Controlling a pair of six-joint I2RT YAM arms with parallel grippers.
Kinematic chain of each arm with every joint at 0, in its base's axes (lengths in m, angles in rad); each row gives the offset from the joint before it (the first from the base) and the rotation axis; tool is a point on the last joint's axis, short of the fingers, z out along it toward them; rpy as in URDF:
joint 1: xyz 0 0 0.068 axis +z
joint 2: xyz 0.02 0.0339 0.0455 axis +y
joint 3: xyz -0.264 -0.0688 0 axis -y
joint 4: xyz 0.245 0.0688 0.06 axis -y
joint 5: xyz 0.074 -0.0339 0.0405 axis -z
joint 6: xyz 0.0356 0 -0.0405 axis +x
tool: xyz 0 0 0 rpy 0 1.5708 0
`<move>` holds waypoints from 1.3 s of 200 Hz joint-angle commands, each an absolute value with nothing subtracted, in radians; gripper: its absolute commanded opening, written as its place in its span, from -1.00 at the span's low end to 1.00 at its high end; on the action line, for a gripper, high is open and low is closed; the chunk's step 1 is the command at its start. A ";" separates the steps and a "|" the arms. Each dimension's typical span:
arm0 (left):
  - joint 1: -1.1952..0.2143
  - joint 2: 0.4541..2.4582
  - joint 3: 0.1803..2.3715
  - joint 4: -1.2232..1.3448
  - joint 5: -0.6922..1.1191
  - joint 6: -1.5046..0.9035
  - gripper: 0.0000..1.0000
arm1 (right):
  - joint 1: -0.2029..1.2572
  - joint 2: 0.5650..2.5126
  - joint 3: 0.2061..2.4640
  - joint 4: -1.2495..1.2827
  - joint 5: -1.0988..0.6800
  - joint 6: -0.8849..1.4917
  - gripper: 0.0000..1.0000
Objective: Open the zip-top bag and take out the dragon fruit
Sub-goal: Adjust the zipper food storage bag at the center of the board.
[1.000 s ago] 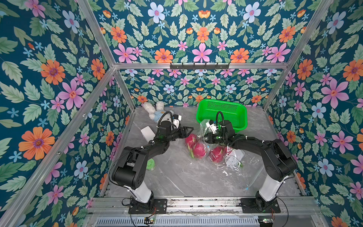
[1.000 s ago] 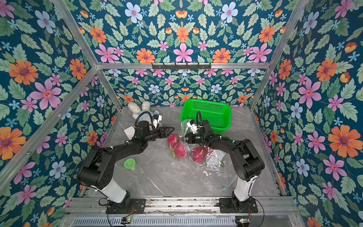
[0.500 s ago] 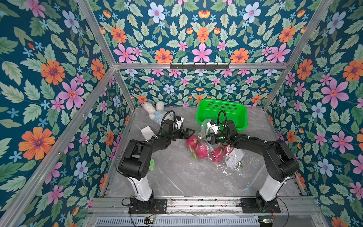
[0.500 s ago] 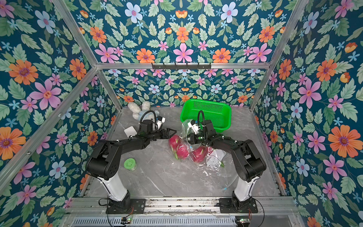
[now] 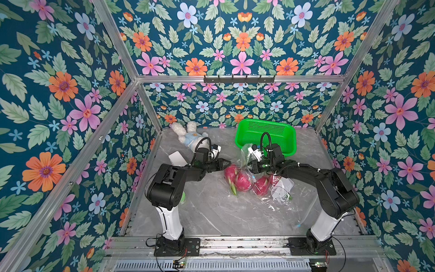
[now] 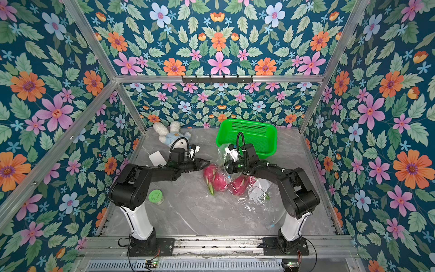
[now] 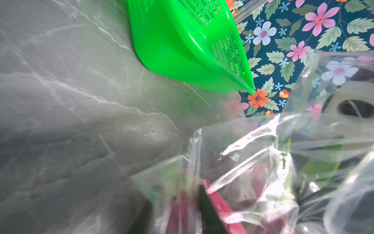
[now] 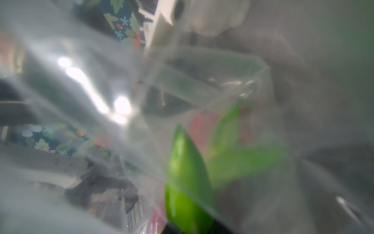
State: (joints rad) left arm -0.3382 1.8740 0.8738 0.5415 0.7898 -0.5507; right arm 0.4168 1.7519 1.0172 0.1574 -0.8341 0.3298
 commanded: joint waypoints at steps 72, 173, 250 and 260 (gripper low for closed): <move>-0.312 1.790 0.838 0.456 0.696 -0.561 -1.00 | 0.416 1.640 1.008 0.015 -0.693 0.325 -0.81; -0.285 1.707 0.793 0.362 0.634 -0.502 -1.00 | 0.367 1.641 0.862 0.306 -0.747 0.601 -0.55; -0.282 1.689 0.798 0.325 0.628 -0.475 -1.00 | 0.342 1.708 0.813 0.547 -0.765 0.758 -0.41; -0.282 1.687 0.798 0.324 0.630 -0.476 -1.00 | 0.341 1.721 0.821 0.547 -0.767 0.761 -0.41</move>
